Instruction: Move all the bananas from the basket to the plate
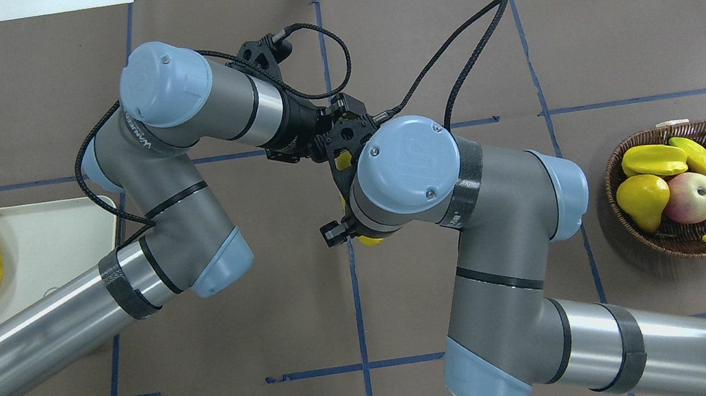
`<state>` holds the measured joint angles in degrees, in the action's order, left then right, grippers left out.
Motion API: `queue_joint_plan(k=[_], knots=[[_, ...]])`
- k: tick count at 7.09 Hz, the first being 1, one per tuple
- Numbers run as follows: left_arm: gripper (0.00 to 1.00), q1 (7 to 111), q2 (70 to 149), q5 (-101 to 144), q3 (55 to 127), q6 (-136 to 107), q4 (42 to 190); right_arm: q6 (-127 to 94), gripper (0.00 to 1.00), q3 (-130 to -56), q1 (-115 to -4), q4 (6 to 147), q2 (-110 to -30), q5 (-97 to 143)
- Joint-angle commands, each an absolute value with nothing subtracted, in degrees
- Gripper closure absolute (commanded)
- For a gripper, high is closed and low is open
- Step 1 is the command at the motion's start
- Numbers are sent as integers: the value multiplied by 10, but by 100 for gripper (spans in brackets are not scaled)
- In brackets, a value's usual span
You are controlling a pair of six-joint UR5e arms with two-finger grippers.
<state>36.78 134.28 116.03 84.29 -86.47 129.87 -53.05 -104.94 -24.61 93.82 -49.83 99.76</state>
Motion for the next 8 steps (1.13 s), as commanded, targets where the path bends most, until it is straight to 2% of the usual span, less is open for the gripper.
queue_joint_plan(k=[1,4,5,6,7,8], knots=[[27,367,1345,1161,843,-865,1299,-527,88,-1049,-246,937,-498,998],[67,362,1345,1161,843,-865,1299,-526,88,-1050,-247,937,-498,998],[86,362,1344,1161,845,-865,1299,-526,86,-1050,-247,936,-498,998],[99,362,1343,1161,845,-864,1299,-527,72,-1049,-248,936,-499,998],[100,362,1342,1161,847,-861,1299,-534,5,-1050,-248,934,-499,998],[100,363,1341,1161,848,-859,1298,-539,0,-1051,-249,936,-500,998]])
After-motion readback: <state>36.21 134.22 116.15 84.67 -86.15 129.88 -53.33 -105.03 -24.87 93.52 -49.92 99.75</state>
